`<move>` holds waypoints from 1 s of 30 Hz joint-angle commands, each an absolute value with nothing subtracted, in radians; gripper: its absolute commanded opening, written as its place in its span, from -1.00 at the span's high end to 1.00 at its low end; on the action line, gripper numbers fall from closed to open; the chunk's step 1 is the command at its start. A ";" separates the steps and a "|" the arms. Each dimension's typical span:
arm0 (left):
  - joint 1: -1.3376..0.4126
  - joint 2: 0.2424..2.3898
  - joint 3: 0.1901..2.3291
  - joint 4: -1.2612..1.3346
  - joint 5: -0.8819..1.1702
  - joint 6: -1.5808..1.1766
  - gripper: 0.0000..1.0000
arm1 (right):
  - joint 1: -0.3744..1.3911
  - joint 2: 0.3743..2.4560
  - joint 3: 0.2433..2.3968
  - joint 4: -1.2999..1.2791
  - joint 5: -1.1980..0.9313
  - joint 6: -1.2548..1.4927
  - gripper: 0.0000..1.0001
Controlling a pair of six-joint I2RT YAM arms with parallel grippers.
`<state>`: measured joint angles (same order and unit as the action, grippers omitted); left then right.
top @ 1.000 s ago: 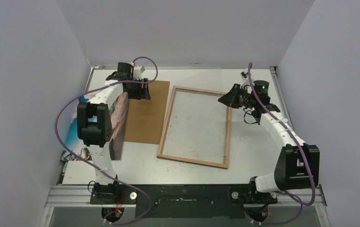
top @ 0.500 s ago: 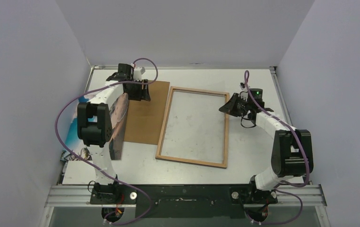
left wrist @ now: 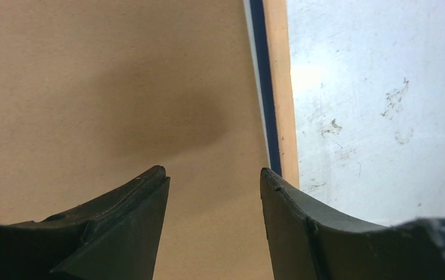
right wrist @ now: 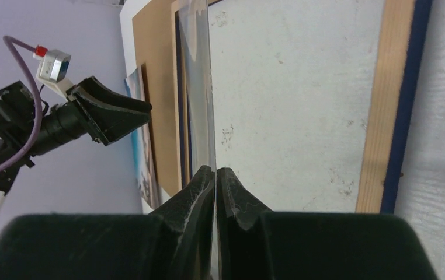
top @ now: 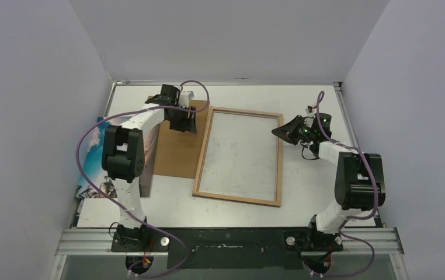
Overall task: Put the photo into the frame
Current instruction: Place the photo frame item in the photo frame.
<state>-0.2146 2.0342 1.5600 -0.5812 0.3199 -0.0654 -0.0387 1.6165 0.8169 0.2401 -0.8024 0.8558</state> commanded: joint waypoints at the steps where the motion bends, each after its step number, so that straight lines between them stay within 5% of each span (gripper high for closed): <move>1: -0.227 2.048 1.553 -0.534 0.310 -0.049 -0.13 | -0.049 1.628 0.791 0.421 -0.867 1.038 0.89; 8: -0.234 2.055 1.541 -0.525 0.310 -0.051 -0.12 | -0.051 1.624 0.796 0.361 -0.856 1.013 0.89; 17: -0.253 2.059 1.501 -0.496 0.286 -0.049 -0.10 | -0.050 1.611 0.755 0.627 -0.899 1.263 0.89; 24: -0.262 2.068 1.499 -0.492 0.290 -0.052 -0.10 | -0.047 1.592 0.757 0.565 -0.878 1.214 0.89; 30: -0.267 2.064 1.495 -0.488 0.296 -0.055 -0.10 | -0.006 1.593 0.852 0.213 -0.813 0.913 0.77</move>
